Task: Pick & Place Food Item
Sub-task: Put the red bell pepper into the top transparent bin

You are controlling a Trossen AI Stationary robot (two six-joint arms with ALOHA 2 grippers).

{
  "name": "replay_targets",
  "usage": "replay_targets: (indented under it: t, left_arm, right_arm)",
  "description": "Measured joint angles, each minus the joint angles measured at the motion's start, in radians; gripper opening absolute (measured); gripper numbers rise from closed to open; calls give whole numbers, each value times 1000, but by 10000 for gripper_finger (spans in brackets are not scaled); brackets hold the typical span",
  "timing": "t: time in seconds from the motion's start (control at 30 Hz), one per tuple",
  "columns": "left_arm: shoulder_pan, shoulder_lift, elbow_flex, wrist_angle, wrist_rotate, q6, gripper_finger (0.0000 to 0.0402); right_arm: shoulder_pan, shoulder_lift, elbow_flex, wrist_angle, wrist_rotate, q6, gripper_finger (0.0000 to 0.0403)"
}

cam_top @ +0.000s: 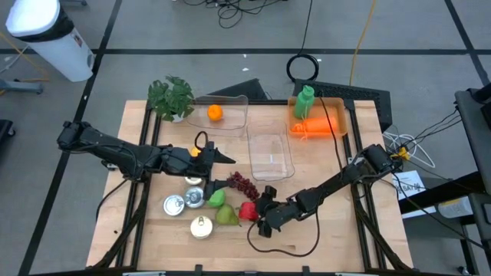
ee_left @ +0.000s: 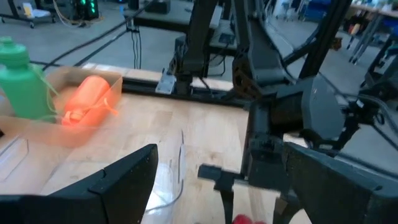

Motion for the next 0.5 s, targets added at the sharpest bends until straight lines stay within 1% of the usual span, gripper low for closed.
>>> replay_targets:
  t: [0.07, 0.17, 0.27, 0.37, 0.43, 0.5]
  left_arm:
    - [0, 0, 0, 16, 0, -1, 351]
    - [0, 0, 0, 33, 0, -1, 351]
    - [0, 0, 0, 43, 0, -2, 351]
    - [0, 0, 0, 43, 12, -37, 351]
    - [0, 0, 0, 41, 44, -51, 351]
    - [-3, 0, 0, 41, 97, -61, 351]
  right_arm:
    - [0, 0, 0, 2, -4, -7, 265]
    - [0, -18, -1, -6, -8, -13, 265]
    - [10, -94, -1, -12, -4, -48, 265]
    - [29, -178, 1, -45, 2, -99, 265]
    - [46, -224, 0, -57, 29, -150, 267]
    - [64, -273, 0, -54, 92, -217, 267]
